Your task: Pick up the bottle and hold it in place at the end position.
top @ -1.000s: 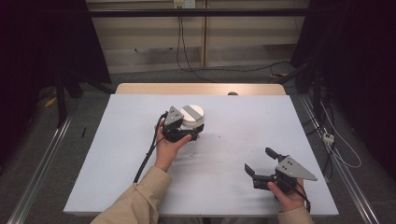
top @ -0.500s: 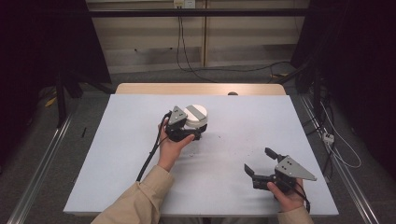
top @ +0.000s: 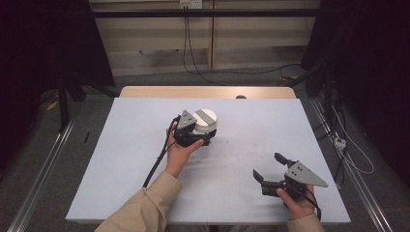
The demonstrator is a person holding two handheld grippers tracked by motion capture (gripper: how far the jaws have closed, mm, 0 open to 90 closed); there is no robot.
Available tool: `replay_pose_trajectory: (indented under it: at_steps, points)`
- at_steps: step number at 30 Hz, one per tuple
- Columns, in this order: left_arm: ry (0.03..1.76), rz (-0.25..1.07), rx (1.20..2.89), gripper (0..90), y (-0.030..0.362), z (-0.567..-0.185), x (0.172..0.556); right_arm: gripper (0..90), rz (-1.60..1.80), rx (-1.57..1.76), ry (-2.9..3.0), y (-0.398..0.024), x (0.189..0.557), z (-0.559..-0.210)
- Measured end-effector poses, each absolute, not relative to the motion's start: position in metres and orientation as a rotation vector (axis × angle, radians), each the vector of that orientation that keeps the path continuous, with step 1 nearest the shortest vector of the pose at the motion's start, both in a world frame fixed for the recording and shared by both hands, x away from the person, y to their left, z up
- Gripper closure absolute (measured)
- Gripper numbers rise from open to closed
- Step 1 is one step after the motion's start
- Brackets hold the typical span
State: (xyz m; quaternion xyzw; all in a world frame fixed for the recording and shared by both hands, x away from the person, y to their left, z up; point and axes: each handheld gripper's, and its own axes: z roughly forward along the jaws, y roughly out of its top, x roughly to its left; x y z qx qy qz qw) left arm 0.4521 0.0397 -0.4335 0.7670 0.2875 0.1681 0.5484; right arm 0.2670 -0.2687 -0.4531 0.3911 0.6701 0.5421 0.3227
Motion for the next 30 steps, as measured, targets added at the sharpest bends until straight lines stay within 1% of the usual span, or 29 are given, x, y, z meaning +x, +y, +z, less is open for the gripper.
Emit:
replay_pose_trajectory:
  at_steps: [20,30]
  points:
    - [0.650,0.416,1.841,18.4,0.028,-0.440,0.452,4.2,1.423,1.011,1.765,-0.267,0.267,-0.452]
    - [0.663,0.414,1.847,18.4,0.024,-0.448,0.453,4.2,1.428,1.028,1.758,-0.268,0.269,-0.452]
